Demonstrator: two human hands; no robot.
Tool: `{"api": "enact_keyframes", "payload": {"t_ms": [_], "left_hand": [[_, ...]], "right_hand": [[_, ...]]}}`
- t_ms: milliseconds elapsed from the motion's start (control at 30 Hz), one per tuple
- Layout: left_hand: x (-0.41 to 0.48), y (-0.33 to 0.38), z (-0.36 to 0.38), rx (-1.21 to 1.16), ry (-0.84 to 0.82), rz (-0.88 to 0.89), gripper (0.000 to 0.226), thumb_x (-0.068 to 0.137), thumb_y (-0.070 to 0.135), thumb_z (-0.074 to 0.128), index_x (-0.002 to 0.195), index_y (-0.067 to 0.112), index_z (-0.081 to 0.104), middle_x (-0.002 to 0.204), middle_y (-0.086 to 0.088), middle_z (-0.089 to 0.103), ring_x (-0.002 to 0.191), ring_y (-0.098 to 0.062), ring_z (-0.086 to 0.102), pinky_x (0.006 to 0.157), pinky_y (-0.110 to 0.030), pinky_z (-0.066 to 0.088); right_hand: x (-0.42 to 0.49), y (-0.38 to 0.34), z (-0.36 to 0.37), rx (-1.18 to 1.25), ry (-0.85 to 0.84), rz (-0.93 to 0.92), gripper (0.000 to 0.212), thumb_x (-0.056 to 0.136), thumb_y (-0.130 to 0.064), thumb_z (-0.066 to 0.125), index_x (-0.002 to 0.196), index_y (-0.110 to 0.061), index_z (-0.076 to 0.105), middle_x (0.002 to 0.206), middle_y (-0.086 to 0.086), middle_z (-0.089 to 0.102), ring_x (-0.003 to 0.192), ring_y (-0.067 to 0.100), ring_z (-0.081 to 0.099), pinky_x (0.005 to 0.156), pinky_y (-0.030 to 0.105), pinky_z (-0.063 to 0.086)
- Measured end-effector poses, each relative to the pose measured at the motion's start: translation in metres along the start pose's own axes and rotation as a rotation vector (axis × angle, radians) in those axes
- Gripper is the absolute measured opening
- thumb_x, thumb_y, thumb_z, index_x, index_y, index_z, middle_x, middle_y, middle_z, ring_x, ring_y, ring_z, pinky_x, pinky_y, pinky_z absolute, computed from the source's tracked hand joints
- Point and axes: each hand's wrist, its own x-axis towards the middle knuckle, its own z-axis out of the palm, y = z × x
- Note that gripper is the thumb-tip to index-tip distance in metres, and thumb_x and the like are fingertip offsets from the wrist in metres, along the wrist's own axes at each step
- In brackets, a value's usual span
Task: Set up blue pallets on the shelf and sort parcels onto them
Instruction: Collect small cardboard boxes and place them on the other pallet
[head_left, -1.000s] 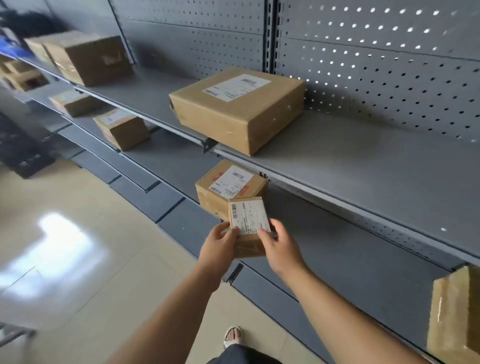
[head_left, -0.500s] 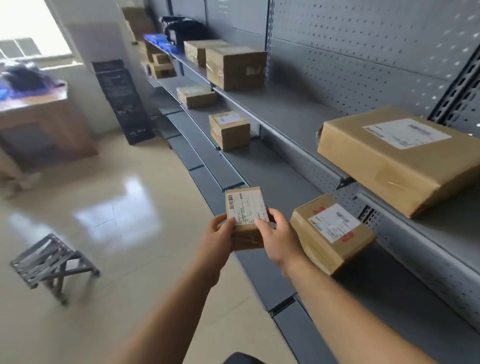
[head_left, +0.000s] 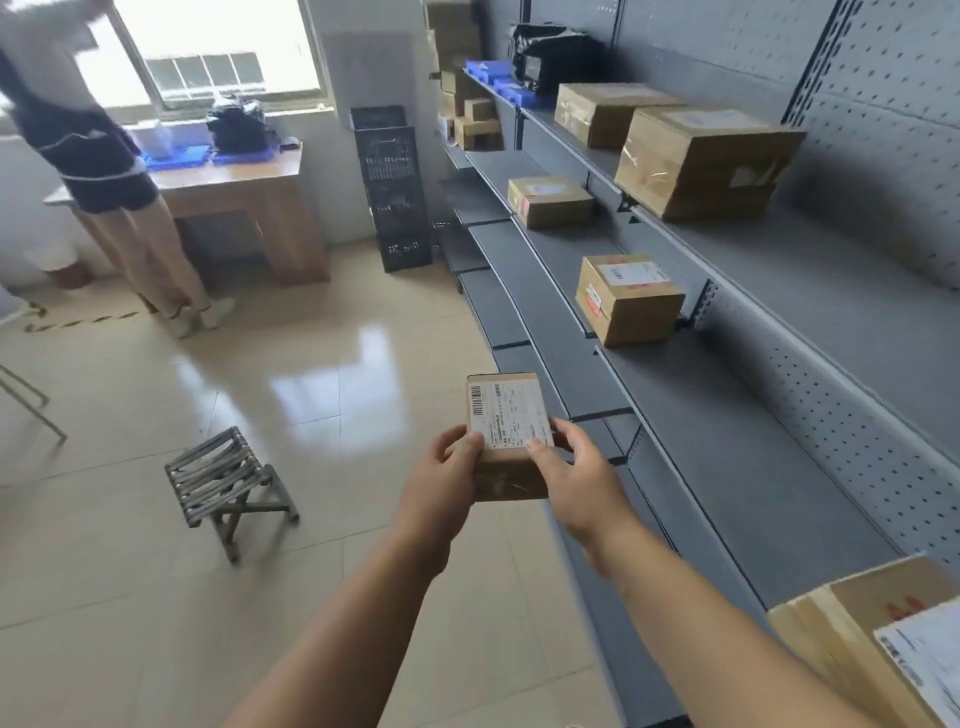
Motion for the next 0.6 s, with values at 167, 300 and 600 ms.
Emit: {"api": "enact_keyframes", "payload": {"t_ms": [167,300,600], "left_hand": [[0.077,0.028,-0.007,-0.021,0.09,0.011,0.018,0.1,0.036,0.06,0.118,0.033,0.064,0.114,0.005,0.074,0.107,-0.019,0.071,0.1,-0.042,0.055],[0.144,0.065,-0.006,-0.039,0.155,0.05,0.01,0.101,0.035,0.06,0.108,0.035,0.066,0.11,0.008,0.075,0.102,-0.015,0.073,0.088,-0.034,0.057],[0.273,0.142,-0.019,-0.118,0.263,0.105,0.014,0.102,0.032,0.059,0.113,0.035,0.067,0.103,0.01,0.079,0.088,-0.006,0.076,0.075,-0.024,0.053]], "right_hand": [[0.091,-0.02,0.028,-0.019,-0.084,-0.025,0.036,0.102,-0.04,0.055,0.137,-0.034,0.053,0.123,-0.01,0.066,0.108,0.007,0.065,0.091,0.03,0.057],[0.173,-0.046,0.043,0.025,-0.151,-0.064,0.031,0.102,-0.038,0.056,0.132,-0.037,0.055,0.121,-0.015,0.066,0.104,0.003,0.066,0.084,0.022,0.054],[0.33,-0.113,0.094,0.072,-0.302,-0.094,0.026,0.1,-0.036,0.056,0.125,-0.04,0.056,0.12,-0.014,0.066,0.105,0.007,0.067,0.09,0.031,0.058]]}}
